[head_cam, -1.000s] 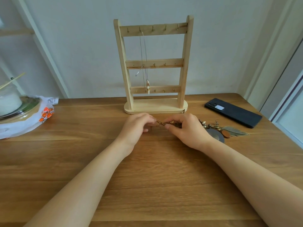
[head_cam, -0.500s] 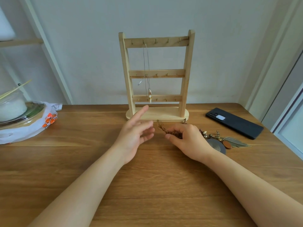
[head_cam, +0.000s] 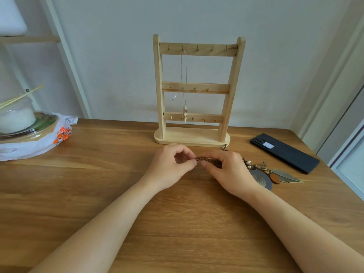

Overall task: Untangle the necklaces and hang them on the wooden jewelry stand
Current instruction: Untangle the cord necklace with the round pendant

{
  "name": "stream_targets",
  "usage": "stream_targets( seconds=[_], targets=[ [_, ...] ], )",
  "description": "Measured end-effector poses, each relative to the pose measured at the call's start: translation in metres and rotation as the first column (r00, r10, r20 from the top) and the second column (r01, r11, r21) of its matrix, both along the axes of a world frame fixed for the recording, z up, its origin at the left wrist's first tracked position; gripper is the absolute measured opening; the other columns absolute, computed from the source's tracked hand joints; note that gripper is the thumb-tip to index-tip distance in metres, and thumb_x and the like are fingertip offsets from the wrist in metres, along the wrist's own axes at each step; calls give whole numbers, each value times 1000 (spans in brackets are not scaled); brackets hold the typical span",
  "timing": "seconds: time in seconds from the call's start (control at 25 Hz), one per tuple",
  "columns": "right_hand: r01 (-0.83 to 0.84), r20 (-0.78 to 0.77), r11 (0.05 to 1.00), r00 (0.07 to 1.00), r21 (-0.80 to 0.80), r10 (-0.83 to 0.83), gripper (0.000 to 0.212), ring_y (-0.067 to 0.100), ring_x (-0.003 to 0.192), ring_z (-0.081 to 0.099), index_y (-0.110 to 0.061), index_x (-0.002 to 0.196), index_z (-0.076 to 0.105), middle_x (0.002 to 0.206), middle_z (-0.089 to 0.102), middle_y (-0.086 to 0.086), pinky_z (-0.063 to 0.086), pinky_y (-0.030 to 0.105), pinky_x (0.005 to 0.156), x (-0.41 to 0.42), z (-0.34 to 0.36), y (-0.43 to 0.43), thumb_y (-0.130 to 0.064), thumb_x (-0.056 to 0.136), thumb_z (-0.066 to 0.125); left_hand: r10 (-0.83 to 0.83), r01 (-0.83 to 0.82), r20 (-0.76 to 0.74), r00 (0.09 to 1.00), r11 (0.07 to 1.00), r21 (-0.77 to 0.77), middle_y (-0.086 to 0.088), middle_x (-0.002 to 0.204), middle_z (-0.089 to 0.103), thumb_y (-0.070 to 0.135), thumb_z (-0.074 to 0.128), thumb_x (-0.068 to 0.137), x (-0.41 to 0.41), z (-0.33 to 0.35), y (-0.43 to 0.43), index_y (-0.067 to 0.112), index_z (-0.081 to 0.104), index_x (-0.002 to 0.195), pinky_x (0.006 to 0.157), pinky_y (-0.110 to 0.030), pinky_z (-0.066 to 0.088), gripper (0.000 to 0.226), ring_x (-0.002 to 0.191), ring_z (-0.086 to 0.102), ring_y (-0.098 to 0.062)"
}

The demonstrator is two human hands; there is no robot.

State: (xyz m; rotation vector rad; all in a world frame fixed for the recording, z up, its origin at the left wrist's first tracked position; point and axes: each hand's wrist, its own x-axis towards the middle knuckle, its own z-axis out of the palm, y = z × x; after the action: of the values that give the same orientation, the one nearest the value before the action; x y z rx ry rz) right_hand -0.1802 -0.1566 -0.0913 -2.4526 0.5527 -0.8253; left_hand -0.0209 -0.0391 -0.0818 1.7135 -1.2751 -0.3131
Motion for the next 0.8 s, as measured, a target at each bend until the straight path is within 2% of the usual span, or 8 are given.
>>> stream_targets(
  seconds=[0.12, 0.24, 0.36, 0.48, 0.56, 0.64, 0.72, 0.8],
  targets=[
    [46, 8, 999, 999, 16, -46, 21, 3, 85, 64, -28, 114, 73, 92, 70, -16, 53, 26, 79, 1, -1, 0, -28, 94, 67, -18, 23, -74, 997, 997, 70, 10, 88, 70, 27, 78, 84, 2, 3, 3, 26, 74, 83, 72, -13, 45, 5, 79, 61, 2],
    [63, 10, 997, 998, 51, -64, 10, 16, 64, 58, -28, 105, 65, 71, 63, -5, 53, 41, 66, 1, -2, -1, -28, 95, 66, -33, 48, -151, 988, 994, 93, 6, 86, 72, 22, 73, 88, 1, 7, 5, 23, 74, 85, 74, -21, 47, 3, 77, 62, -2],
    [64, -15, 996, 998, 58, -64, 5, 17, 59, 51, -27, 100, 61, 66, 55, -5, 48, 41, 62, 1, -4, -4, -27, 96, 64, 8, -6, -302, 953, 1000, 7, 5, 85, 72, 11, 64, 92, -1, 9, 4, 17, 67, 83, 76, -24, 48, 11, 80, 62, -11],
    [67, -35, 995, 997, 69, -65, 3, 10, 57, 47, -27, 98, 63, 66, 53, -9, 46, 39, 62, 2, -7, -6, -27, 96, 64, -86, 109, -414, 906, 994, 31, 3, 94, 65, 9, 50, 95, 1, 7, 3, 18, 57, 80, 81, -31, 46, 19, 94, 58, -14],
    [66, -24, 995, 998, 78, -65, 2, 9, 58, 47, -27, 98, 63, 67, 54, -9, 47, 39, 63, 2, -7, -8, -27, 96, 64, -108, 120, -417, 903, 993, 1, 1, 97, 63, 21, 56, 87, 1, 6, 3, 18, 58, 88, 81, -31, 46, 4, 92, 58, -14],
    [51, -12, 996, 999, 77, -51, 3, 8, 59, 48, -28, 97, 63, 67, 54, -9, 48, 40, 64, 2, -7, -8, -26, 96, 64, -45, 42, -388, 920, 999, -16, 2, 98, 66, 26, 66, 85, 2, 4, 2, 23, 62, 103, 81, -27, 49, 19, 91, 61, -12],
    [37, 6, 996, 999, 79, -37, 4, 9, 61, 49, -28, 97, 62, 67, 54, -10, 48, 40, 64, 1, -6, -8, -25, 96, 64, 8, 5, -263, 965, 999, 47, 6, 96, 71, 27, 72, 89, 2, 2, 0, 31, 68, 109, 81, -26, 51, 21, 90, 65, -8],
    [28, 14, 997, 999, 73, -29, 5, 9, 62, 50, -28, 97, 62, 67, 54, -10, 48, 38, 64, 0, -4, -6, -24, 95, 65, 12, -1, -129, 992, 996, 89, 11, 87, 74, 26, 74, 89, 2, 0, 1, 33, 75, 101, 74, -24, 50, 14, 81, 66, -2]
  ],
)
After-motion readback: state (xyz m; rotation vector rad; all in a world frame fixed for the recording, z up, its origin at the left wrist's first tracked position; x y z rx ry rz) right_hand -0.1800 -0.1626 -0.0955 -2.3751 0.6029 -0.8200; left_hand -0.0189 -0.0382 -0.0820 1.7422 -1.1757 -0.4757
